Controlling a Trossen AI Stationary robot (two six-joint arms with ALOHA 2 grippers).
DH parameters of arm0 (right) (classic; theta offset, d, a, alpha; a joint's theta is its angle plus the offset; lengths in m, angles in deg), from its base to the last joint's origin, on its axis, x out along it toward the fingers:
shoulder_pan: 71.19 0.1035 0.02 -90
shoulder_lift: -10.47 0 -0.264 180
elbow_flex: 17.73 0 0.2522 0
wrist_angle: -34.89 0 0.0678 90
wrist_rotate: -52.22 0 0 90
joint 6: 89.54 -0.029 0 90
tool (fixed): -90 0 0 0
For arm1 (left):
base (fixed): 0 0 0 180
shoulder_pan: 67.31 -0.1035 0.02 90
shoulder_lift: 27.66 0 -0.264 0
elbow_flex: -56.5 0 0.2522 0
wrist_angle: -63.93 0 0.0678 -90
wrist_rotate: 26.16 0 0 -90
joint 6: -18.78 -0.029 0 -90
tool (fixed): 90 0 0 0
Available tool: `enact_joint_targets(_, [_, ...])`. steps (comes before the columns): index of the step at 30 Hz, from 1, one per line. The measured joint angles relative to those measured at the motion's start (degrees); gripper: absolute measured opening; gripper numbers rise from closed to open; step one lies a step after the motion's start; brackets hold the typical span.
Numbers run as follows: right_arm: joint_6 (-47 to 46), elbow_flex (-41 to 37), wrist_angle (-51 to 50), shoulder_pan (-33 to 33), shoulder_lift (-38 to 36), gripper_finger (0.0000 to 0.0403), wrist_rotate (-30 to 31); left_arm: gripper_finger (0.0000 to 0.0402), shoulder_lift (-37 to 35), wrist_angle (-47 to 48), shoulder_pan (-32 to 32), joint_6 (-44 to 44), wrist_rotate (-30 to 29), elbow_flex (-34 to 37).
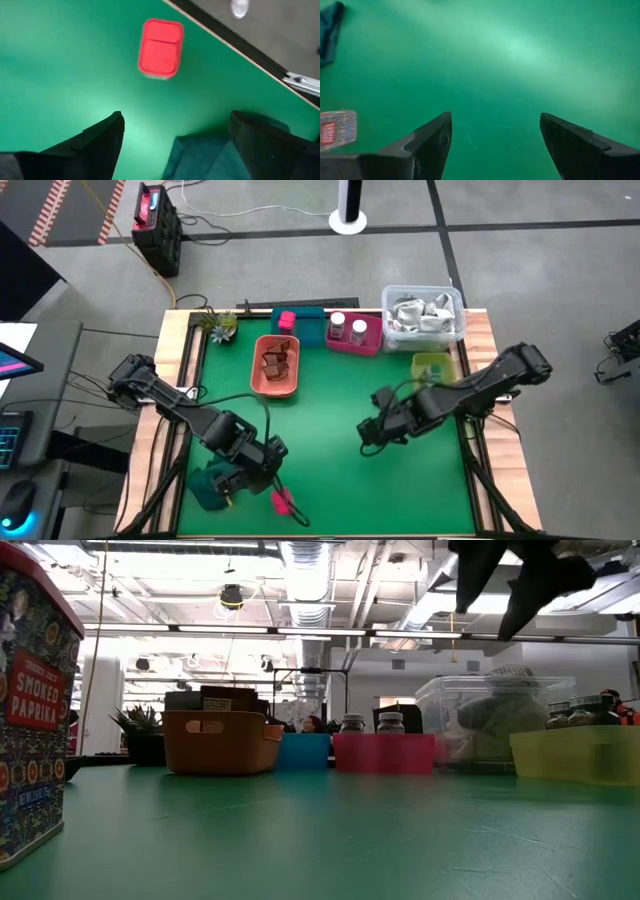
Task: Sort spices by type
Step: Put the red spice can into the blue bin
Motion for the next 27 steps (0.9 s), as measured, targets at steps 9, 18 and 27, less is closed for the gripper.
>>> enact_joint_targets(9, [-4.24,0.0,5.47,3.1,6.82,0.0324,-0.66,0.0343,0.0,-10.99,1.46,-6.52,1.83,5.42])
enact_joint_targets(18, [-10.64,0.04,3.42,5.46,3.15,0.0324,-1.16,0.0343,0.07,-27.35,1.12,-9.16,1.78,14.32])
enact_joint_targets(27, [-11.45,0.04,3.9,5.54,2.89,0.0324,-1.22,0.0343,0.02,-36.86,1.0,-8.96,4.07,20.26])
